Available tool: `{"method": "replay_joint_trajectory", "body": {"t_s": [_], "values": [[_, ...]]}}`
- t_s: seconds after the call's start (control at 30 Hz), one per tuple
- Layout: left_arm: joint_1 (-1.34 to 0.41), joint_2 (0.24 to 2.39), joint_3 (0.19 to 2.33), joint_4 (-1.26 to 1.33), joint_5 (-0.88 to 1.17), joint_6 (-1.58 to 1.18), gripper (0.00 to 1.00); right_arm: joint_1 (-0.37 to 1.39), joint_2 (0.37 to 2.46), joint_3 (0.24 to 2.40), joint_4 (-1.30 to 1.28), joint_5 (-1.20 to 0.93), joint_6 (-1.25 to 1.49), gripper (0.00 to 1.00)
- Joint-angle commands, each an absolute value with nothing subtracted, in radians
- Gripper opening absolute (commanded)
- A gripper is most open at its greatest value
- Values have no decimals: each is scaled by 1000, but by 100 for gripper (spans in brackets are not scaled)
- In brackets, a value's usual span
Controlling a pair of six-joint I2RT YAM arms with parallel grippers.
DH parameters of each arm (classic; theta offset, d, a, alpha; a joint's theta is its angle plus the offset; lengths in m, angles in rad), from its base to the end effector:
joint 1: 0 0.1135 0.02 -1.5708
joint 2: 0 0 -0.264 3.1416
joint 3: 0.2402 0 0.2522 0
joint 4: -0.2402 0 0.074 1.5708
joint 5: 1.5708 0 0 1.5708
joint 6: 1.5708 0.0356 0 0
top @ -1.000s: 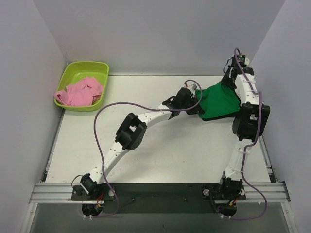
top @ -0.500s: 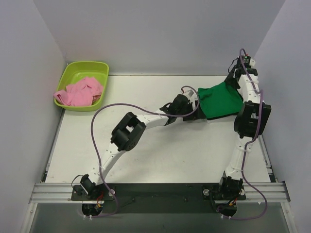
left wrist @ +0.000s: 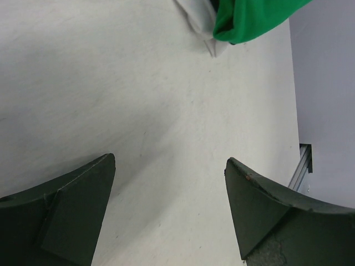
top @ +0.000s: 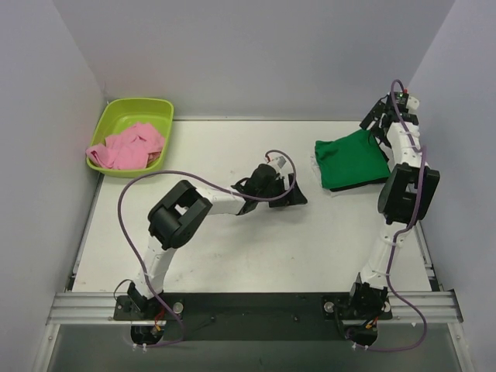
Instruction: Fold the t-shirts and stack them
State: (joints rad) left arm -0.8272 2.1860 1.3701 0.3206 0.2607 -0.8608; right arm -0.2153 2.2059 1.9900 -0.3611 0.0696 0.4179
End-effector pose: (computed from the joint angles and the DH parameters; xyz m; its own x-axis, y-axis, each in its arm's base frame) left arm 0.3177 -0.3590 0.1403 -0.8655 -0.1414 -0.4806 0.3196 0.5828 -0.7471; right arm 0.5080 -0.1136 0.2724 -0.3774 0.4970 -0.7814 0.4631 0.8320 0.3055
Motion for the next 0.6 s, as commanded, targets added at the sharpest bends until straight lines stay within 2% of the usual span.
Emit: {"method": "replay_joint_trajectory", "body": {"t_s": [0.0, 0.13, 0.33, 0.57], "values": [[-784, 2062, 1275, 397, 249, -859, 89, -186, 1971, 1843, -232, 143, 410, 100], [-746, 2002, 1189, 407, 262, -859, 90, -146, 1832, 1668, -120, 187, 390, 100], [-664, 1899, 1031, 494, 353, -903, 90, -6, 1706, 1569, -92, 299, 285, 100], [-617, 1732, 951, 398, 324, -841, 90, 75, 1513, 1373, -71, 224, 426, 100]]}}
